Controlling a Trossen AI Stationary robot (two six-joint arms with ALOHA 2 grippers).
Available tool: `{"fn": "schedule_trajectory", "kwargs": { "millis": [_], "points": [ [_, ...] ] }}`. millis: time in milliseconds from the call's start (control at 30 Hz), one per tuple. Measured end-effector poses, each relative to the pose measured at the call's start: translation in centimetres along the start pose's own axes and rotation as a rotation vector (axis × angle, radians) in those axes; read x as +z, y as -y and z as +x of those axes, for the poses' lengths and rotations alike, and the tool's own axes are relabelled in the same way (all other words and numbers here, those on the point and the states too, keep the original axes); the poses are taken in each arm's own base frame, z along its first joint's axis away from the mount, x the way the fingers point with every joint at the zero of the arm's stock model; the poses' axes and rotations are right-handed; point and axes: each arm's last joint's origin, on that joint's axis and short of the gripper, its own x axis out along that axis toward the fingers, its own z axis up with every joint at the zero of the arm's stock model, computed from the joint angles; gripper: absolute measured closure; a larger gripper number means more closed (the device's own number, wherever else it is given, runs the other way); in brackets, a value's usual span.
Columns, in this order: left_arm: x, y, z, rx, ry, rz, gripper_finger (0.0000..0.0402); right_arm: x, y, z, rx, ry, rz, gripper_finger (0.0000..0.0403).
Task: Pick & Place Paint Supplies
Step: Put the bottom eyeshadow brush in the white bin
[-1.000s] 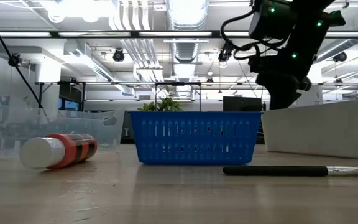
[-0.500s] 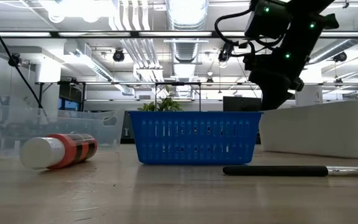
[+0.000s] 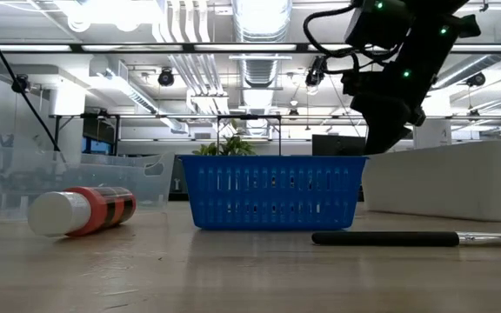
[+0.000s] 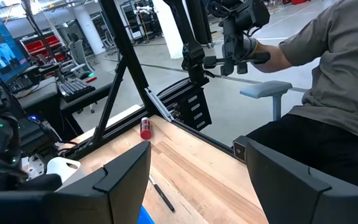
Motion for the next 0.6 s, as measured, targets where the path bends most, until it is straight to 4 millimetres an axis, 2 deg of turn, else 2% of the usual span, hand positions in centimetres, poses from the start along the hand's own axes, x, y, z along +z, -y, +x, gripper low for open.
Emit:
{"fn": "schedule_trajectory", "kwargs": {
  "millis": [233,600],
  "points": [
    [0.0,0.0,0.0,0.0,0.0,0.0,0.0132,-0.52,-0.8,-0.47,0.017,0.013,-0.013,0.0395],
    [0.0,0.0,0.0,0.0,0.0,0.0,0.0132,-0.41,-0.63,-0.67,-0.007,0.041,-0.006,0.0395]
  ]
}}
